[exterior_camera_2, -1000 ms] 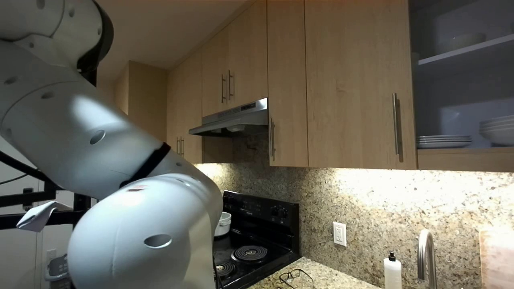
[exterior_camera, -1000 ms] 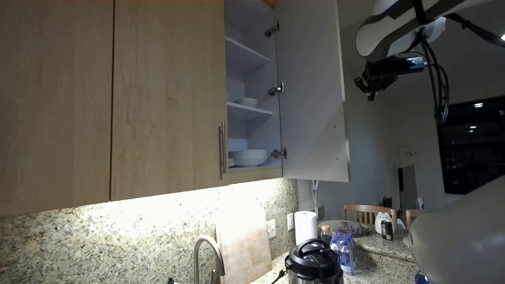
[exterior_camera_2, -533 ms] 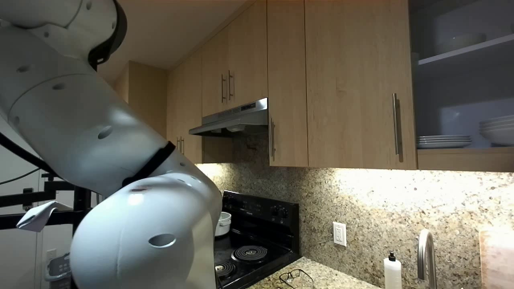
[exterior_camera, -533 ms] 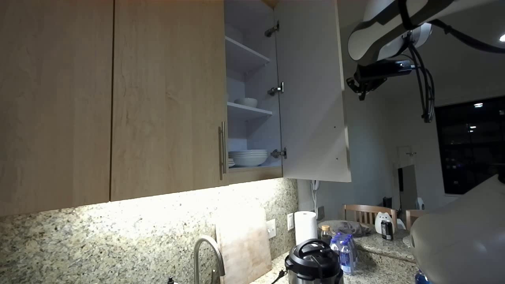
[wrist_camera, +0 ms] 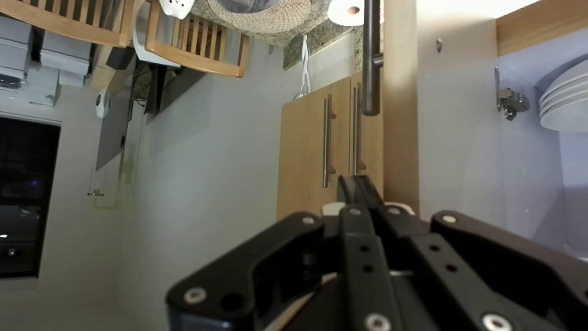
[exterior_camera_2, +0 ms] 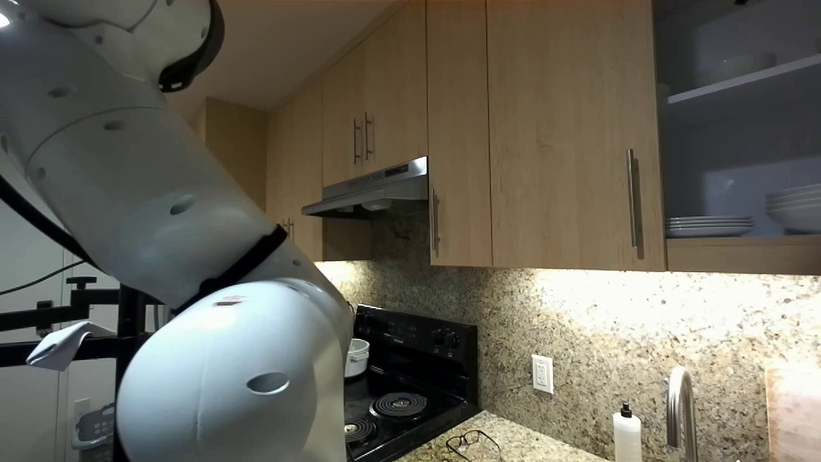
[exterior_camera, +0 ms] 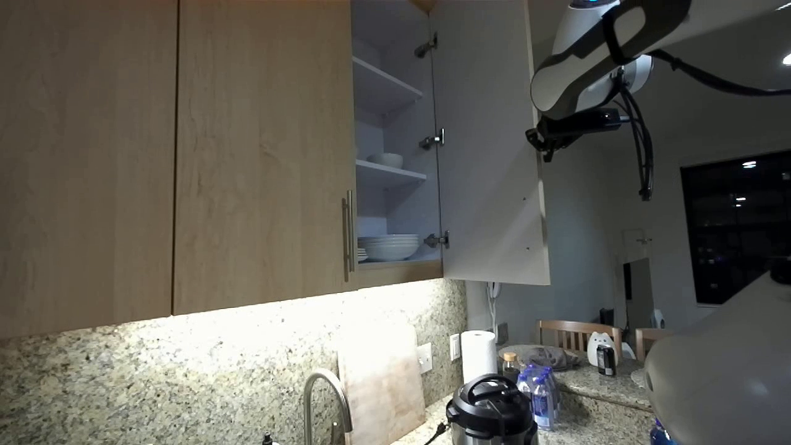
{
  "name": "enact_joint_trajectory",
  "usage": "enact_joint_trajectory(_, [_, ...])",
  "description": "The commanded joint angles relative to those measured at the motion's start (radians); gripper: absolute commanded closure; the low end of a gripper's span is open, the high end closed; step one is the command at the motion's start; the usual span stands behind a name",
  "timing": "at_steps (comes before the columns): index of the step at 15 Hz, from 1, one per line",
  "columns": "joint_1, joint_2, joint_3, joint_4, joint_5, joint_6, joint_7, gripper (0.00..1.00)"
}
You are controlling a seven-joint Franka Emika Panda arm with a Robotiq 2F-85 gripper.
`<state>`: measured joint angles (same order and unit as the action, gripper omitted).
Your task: Close the cupboard door
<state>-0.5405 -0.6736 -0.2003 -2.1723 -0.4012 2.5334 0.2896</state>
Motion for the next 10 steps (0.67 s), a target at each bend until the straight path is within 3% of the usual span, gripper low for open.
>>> enact_joint_trajectory(1, [0.012, 0.036, -0.009, 0.012, 0.027, 0.039, -0.032, 1.0])
enact_joint_trajectory(10, [0.089, -0.017, -0.011, -0.015, 0.073, 0.028, -0.082, 1.0])
